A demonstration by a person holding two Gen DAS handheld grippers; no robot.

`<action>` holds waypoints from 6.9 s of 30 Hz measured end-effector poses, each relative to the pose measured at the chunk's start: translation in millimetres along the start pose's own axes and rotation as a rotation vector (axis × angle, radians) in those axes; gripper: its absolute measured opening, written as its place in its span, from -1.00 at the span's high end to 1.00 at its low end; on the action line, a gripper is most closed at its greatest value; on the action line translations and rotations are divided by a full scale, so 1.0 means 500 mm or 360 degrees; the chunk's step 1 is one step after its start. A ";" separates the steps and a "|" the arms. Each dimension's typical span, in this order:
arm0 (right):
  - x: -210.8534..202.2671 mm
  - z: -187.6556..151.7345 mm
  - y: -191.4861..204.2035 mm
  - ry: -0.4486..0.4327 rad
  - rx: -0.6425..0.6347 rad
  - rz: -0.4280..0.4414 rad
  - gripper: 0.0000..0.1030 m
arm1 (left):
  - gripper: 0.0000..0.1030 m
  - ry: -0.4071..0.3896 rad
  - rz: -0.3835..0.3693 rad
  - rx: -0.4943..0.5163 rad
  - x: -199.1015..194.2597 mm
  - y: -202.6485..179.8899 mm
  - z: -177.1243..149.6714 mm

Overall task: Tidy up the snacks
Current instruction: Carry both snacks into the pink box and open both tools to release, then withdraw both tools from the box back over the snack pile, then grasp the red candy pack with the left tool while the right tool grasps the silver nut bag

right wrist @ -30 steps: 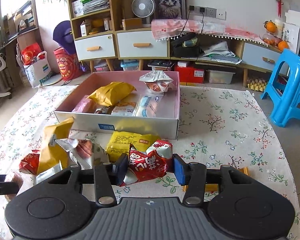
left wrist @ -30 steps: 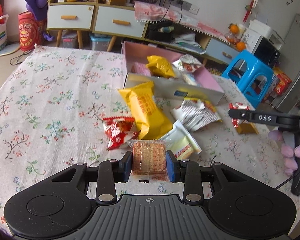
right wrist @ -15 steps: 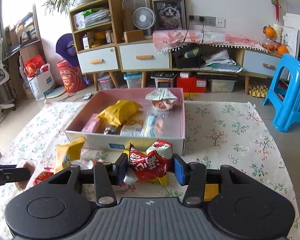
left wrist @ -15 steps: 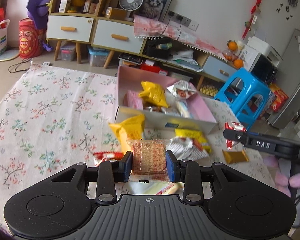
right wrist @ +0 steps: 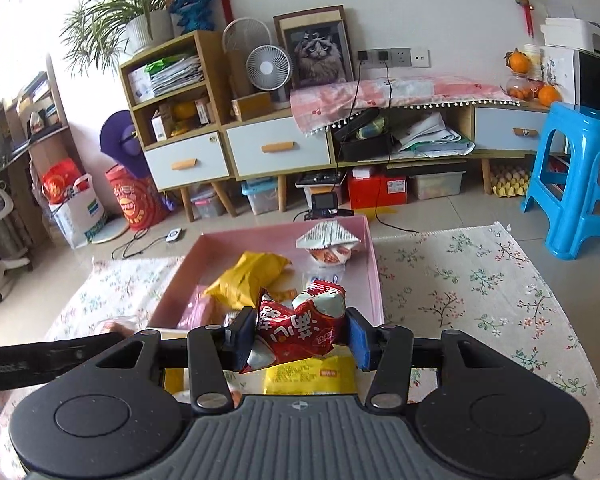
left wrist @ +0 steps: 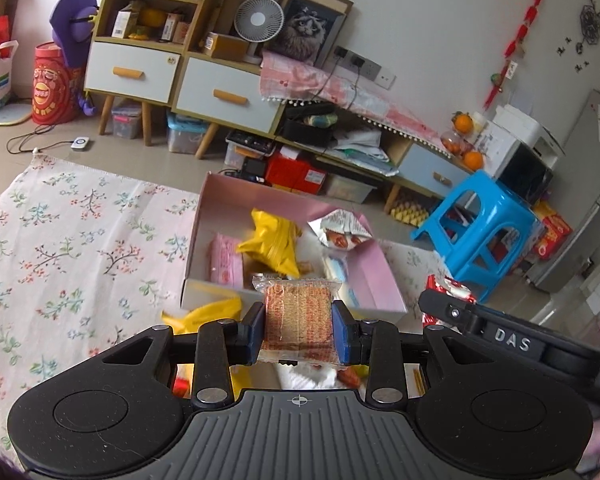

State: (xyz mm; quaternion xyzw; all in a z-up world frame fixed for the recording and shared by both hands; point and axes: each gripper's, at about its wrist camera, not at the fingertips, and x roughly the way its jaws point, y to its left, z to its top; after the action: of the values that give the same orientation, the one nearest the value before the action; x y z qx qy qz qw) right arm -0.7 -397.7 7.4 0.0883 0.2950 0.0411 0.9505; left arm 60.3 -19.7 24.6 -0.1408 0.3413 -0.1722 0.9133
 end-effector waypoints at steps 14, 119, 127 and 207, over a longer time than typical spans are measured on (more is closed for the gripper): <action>0.083 0.016 -0.007 0.0085 0.0227 0.0013 0.28 | 0.38 0.0023 0.0098 0.0015 0.133 0.021 0.056; -0.007 -0.116 -0.015 0.0216 -0.0271 -0.0009 -0.81 | -0.88 0.0120 0.0276 0.0398 -0.027 0.125 -0.129; 0.005 -0.126 0.020 0.0257 -0.0350 0.0053 -0.81 | -0.84 0.0189 0.0246 0.0334 -0.009 0.137 -0.143; 0.115 -0.103 0.149 0.0310 -0.0480 -0.0003 0.35 | 0.85 0.0280 0.0170 0.0246 0.037 0.125 -0.126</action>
State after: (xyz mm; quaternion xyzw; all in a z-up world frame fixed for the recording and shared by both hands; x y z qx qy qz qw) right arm 15.6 -309.8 -51.9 -0.0598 0.3763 0.0924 0.9199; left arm 44.8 20.3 -55.1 -0.0360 0.4128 -0.1607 0.8958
